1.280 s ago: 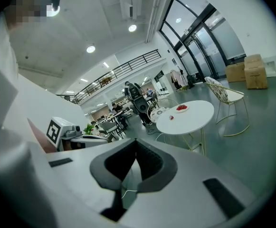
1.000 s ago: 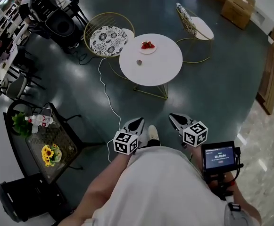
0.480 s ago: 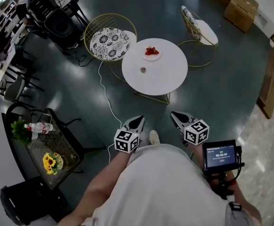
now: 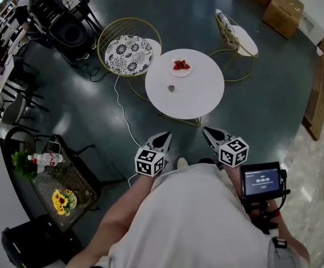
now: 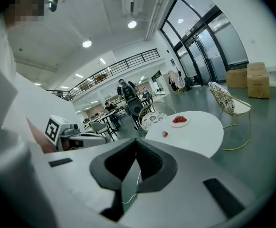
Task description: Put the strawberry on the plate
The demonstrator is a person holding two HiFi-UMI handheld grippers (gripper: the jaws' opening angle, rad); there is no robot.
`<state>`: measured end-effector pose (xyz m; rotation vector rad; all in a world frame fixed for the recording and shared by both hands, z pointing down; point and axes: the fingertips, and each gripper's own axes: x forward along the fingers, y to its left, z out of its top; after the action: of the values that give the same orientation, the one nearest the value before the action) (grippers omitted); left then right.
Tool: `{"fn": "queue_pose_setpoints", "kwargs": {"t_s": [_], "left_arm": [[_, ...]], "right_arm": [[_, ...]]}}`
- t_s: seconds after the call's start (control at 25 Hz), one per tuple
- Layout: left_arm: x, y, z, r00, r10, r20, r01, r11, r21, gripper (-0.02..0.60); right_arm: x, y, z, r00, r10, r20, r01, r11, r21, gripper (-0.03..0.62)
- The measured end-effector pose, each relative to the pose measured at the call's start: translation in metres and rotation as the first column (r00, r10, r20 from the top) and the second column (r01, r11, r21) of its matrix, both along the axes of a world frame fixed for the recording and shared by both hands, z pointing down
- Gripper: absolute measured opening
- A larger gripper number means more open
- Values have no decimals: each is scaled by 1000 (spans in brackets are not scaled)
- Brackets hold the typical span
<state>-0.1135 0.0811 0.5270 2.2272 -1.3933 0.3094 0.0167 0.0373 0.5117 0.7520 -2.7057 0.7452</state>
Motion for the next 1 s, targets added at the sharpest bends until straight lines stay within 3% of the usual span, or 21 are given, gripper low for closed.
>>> {"fn": "queue_pose_setpoints", "kwargs": {"t_s": [0.56,0.84,1.0], "left_arm": [[-26,-8,13,999,-41,-8,41,998,-49,6],[-42,-63,28,997,-70,21,72,995,-72,6],[-48,-65,25,997,-68,24,69,994,-79,8]], "right_arm": [[-30,-17,14,999,-40,-17,39,998,-50,8],[-50,-83,31,997,-77,-1,77,995,-64,8],[-57,-82,27,997,-83,-3,83,994,-68,8]]}}
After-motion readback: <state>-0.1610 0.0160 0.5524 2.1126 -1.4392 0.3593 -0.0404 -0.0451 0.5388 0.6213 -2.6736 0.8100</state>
